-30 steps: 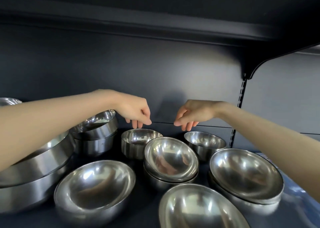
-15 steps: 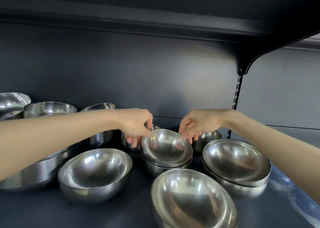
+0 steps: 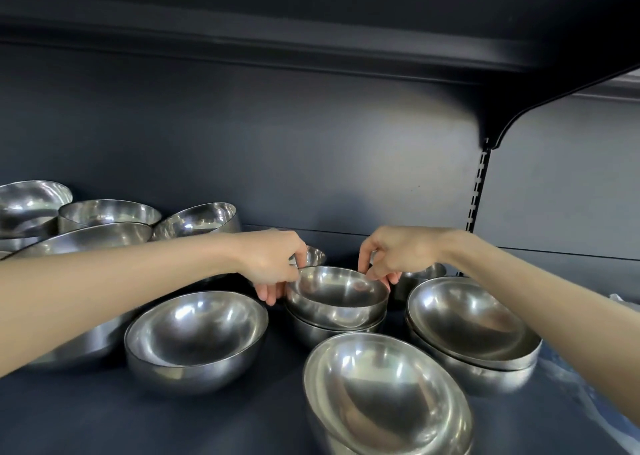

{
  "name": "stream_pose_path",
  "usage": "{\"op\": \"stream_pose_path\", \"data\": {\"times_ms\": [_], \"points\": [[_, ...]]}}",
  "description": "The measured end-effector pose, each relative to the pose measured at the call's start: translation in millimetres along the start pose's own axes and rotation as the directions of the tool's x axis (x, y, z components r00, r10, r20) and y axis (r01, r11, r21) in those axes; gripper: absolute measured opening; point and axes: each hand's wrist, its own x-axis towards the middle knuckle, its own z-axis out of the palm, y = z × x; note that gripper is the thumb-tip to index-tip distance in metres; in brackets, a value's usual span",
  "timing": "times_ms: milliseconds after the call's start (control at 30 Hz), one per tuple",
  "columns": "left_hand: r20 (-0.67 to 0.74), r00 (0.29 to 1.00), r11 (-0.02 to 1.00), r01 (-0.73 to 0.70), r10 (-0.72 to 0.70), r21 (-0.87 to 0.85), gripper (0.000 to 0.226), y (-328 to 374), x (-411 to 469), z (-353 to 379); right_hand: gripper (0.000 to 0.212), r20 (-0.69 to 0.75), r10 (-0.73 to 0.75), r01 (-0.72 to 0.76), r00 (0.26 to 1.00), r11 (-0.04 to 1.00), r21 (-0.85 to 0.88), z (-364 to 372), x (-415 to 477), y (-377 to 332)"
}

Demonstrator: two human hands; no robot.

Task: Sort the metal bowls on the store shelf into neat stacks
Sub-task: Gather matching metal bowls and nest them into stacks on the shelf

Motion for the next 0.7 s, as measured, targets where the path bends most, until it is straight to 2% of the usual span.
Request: {"op": "stream_pose_path", "data": {"times_ms": [233,467,600,700], "points": [[-0.096,0.994,0.992,-0.042,0.053,0.122,0.031,0.2,-4.9,7.9,0.005,-0.026,0.004,-0.004,1.000,1.000,0.008,-2.1,-6.0,-1.9],[-0.110,0.991,0.986,-0.055,0.073,0.160,0.030,2.4,-9.9,8.7,0.008,-0.029,0.020,-0.020,0.999,1.000,-0.004,-2.1,-7.4,-3.2],[-0.078,0.994,0.967,-0.058,0.080,0.249,0.025,4.0,-11.0,3.2,0.007,-0.036,0.029,-0.029,0.999,1.000,-0.010,-3.0,-8.9,-2.7],[-0.161,0.984,0.936,-0.019,0.081,0.353,0.021,3.8,-12.3,-4.8,0.009,-0.063,0.036,-0.035,0.997,0.999,0.017,-2.8,-11.5,1.0]]}}
